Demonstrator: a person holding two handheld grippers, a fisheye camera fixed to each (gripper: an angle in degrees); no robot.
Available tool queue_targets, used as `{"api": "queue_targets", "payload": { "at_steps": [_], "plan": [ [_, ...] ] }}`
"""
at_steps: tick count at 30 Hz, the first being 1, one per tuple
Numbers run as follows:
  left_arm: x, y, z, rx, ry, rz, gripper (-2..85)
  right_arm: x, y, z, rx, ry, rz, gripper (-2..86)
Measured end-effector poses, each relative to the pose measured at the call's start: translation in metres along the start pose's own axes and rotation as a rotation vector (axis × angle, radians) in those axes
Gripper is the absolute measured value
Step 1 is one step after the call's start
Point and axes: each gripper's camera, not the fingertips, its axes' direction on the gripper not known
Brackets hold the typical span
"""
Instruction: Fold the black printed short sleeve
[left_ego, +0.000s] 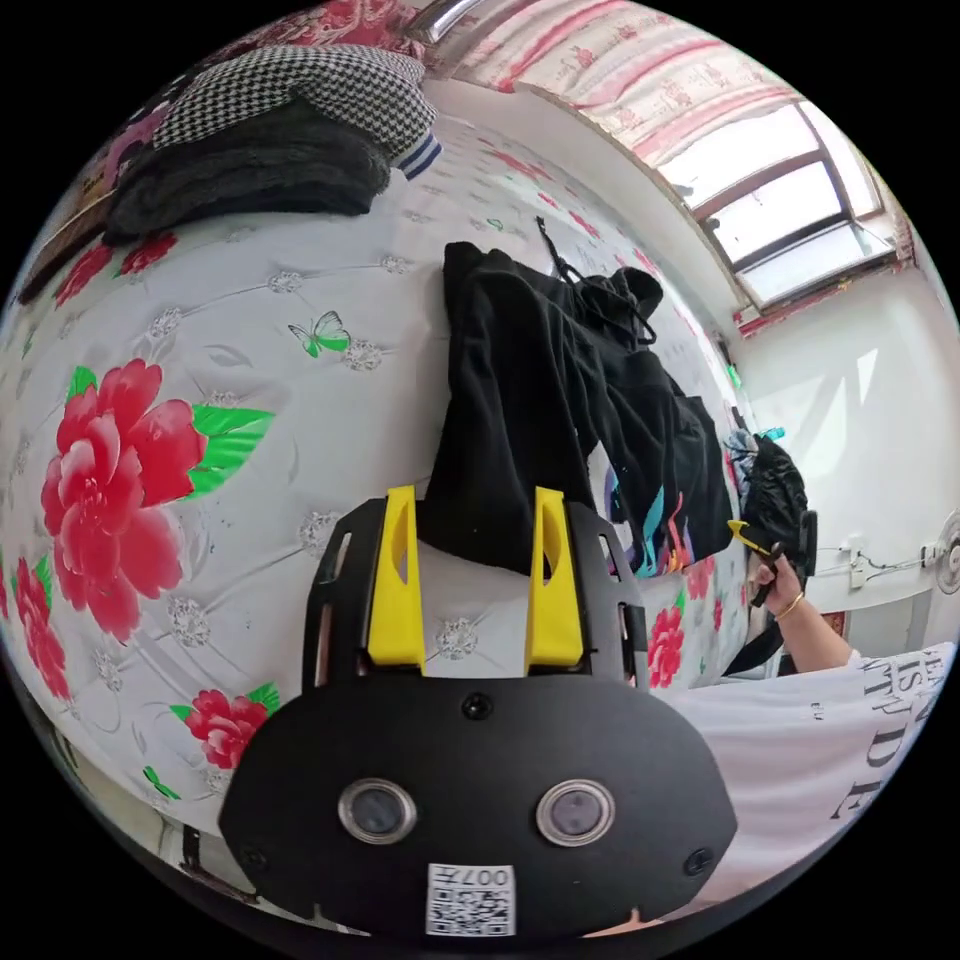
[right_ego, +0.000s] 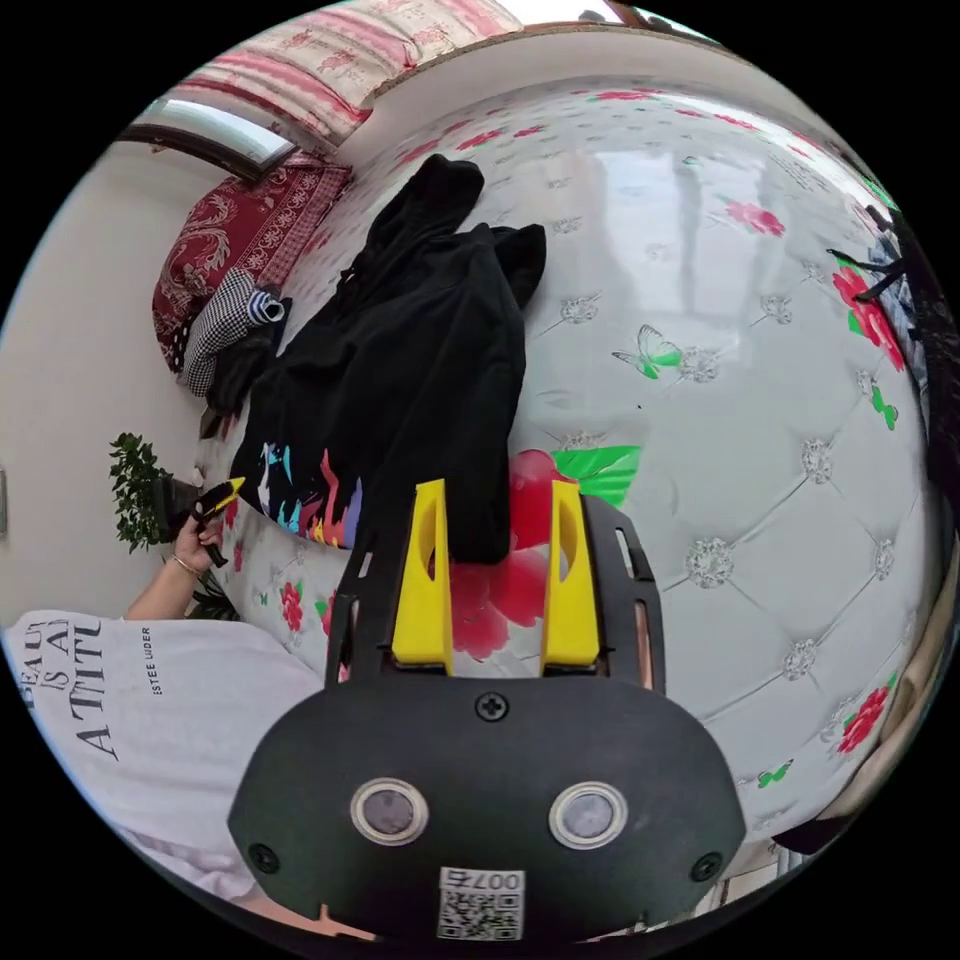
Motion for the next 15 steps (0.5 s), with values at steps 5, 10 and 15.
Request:
{"api": "queue_targets", "payload": {
  "at_steps": [5,10,15],
  "plan": [
    [0.015,-0.024,0.02,-0.127,-0.018,0.022,6.4,0.029,-0.02,0.046,-0.138,-0.171,0.201,6.6],
    [0.034,0.009,0.009,-0.126,-0.049,0.106,5.6,0.003,0.019,0.023,-0.079,-0.078,0.058,5.0],
    [0.03,0.119,0.006,-0.159,-0.027,0.11,5.6,0.011,0.116,0.01,-0.099,-0.086,0.044,4.6]
  ]
}}
